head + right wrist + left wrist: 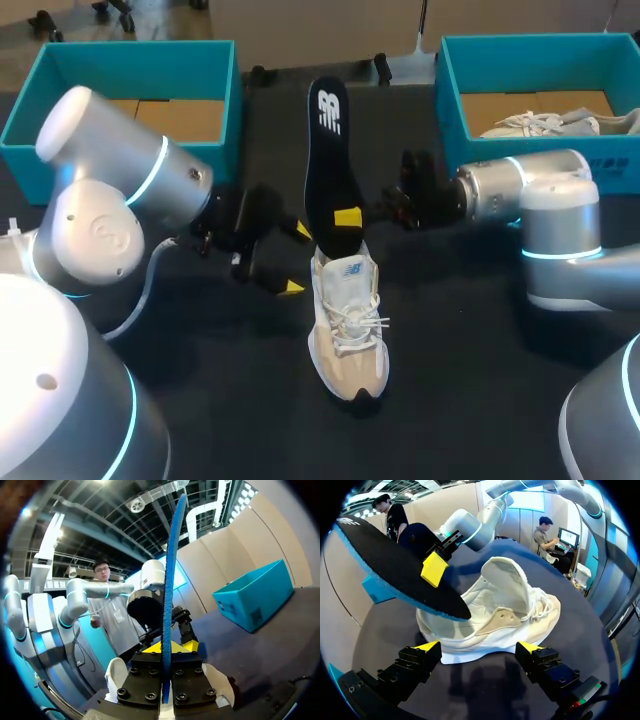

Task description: Take the shoe out of the shoebox, open the shoe tongue, remove and reinsert the insole, then place the shoe into the shoebox

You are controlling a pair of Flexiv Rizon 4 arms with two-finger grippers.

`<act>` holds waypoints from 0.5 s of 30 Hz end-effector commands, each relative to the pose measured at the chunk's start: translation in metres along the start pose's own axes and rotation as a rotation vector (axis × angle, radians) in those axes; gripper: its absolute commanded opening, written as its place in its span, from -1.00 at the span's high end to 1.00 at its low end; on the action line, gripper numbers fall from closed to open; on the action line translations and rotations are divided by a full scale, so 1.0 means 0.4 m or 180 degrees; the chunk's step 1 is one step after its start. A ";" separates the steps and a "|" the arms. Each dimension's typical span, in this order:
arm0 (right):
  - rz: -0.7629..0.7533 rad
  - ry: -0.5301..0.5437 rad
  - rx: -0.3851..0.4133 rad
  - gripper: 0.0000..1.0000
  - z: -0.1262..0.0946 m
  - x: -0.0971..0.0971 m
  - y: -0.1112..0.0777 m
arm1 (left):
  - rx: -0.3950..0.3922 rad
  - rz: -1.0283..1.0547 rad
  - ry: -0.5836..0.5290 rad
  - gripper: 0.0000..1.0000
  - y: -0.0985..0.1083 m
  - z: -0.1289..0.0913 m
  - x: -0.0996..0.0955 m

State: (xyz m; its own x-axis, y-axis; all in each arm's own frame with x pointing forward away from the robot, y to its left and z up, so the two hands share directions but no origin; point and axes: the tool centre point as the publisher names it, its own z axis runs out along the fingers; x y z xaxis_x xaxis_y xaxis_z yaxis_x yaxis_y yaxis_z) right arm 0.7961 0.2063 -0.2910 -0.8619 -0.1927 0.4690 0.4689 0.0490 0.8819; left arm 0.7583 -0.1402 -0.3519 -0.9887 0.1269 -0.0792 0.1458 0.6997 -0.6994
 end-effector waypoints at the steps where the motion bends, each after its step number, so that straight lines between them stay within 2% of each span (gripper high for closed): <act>1: 0.0007 0.0011 -0.0022 1.00 0.005 -0.008 -0.009 | -0.0034 0.0001 0.0002 -1.00 -0.009 0.009 -0.013; 15: 0.0151 0.0041 -0.0063 1.00 0.009 -0.020 -0.026 | -0.0101 0.0057 0.0044 -1.00 -0.025 0.009 -0.029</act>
State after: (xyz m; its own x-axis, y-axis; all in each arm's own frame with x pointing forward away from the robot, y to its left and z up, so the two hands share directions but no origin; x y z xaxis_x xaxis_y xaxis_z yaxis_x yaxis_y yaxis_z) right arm 0.7966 0.2084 -0.3018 -0.8362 -0.2006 0.5104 0.5133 0.0410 0.8572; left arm 0.7662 -0.1484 -0.3483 -0.9856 0.1456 -0.0859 0.1646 0.7124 -0.6822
